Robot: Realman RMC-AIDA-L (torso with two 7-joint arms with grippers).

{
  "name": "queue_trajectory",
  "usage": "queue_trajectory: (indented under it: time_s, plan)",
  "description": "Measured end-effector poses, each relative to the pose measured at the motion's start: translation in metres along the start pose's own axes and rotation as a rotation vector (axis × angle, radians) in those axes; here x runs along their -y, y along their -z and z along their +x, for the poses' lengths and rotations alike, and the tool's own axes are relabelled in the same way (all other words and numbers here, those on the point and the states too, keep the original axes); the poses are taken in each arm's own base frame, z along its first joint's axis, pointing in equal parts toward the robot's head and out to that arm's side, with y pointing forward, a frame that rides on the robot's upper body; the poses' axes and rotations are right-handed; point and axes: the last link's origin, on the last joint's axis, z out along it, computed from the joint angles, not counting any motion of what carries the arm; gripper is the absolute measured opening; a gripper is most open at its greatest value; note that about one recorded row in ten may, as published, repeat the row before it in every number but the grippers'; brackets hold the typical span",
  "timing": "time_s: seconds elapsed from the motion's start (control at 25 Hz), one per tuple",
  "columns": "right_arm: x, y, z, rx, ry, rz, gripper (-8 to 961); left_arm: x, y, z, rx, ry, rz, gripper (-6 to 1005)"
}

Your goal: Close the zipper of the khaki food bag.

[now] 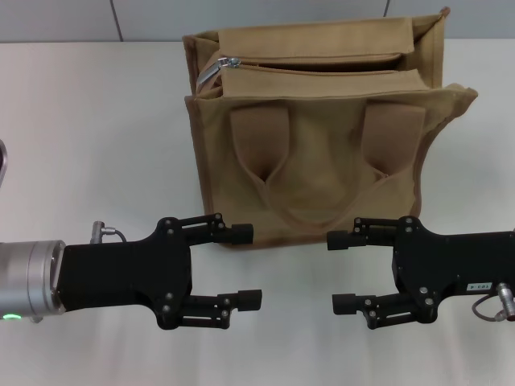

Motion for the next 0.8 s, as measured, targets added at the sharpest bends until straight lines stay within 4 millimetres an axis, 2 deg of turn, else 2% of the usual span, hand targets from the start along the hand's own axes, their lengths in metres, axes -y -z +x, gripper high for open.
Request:
queue_trajectory:
  time_s: [0.64, 0.76, 0.8]
  plan:
    - [0.001, -0.002, 0.001, -0.002, -0.003, 0.009, 781, -0.001, 0.001, -0.002, -0.006, 0.003, 0.016, 775]
    - [0.001, -0.002, 0.003, -0.004, -0.006, 0.019, 779, 0.001, 0.007, -0.002, -0.023, 0.0, 0.063, 770]
    - [0.001, -0.002, 0.003, -0.004, -0.006, 0.019, 778, 0.006, 0.018, -0.002, -0.047, -0.006, 0.152, 768]
